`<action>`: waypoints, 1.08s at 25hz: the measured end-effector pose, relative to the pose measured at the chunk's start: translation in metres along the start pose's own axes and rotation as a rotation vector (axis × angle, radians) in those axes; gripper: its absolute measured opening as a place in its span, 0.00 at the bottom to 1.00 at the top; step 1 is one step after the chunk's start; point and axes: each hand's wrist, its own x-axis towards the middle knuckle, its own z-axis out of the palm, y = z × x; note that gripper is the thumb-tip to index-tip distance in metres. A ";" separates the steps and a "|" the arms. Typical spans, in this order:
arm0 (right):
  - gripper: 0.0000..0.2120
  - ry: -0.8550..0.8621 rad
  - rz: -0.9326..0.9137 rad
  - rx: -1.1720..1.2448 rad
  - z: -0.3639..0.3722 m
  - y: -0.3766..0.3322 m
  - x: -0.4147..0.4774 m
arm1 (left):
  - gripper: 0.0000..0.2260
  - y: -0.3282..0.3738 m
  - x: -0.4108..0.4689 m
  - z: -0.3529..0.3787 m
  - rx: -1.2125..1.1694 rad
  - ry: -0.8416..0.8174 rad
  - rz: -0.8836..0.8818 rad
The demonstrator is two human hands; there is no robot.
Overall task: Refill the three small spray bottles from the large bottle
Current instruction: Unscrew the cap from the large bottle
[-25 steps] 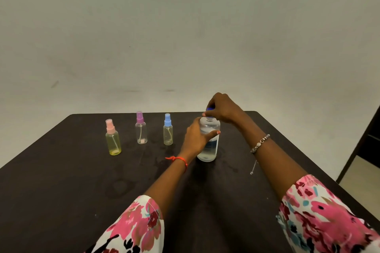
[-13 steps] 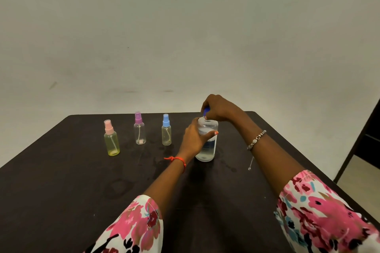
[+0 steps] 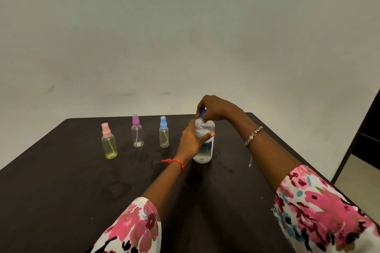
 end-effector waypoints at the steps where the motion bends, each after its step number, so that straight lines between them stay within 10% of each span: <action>1: 0.13 0.019 -0.005 -0.001 0.001 0.000 0.000 | 0.30 0.001 0.000 0.000 -0.005 0.000 0.002; 9: 0.09 0.072 -0.012 0.048 0.001 0.003 -0.007 | 0.30 0.003 -0.002 0.000 0.021 0.002 -0.015; 16: 0.12 0.419 0.154 0.681 0.018 0.050 -0.041 | 0.28 0.000 -0.001 0.001 -0.006 0.014 -0.009; 27: 0.19 0.393 0.334 0.608 0.118 0.104 -0.078 | 0.42 0.005 -0.007 0.004 -0.064 0.023 -0.105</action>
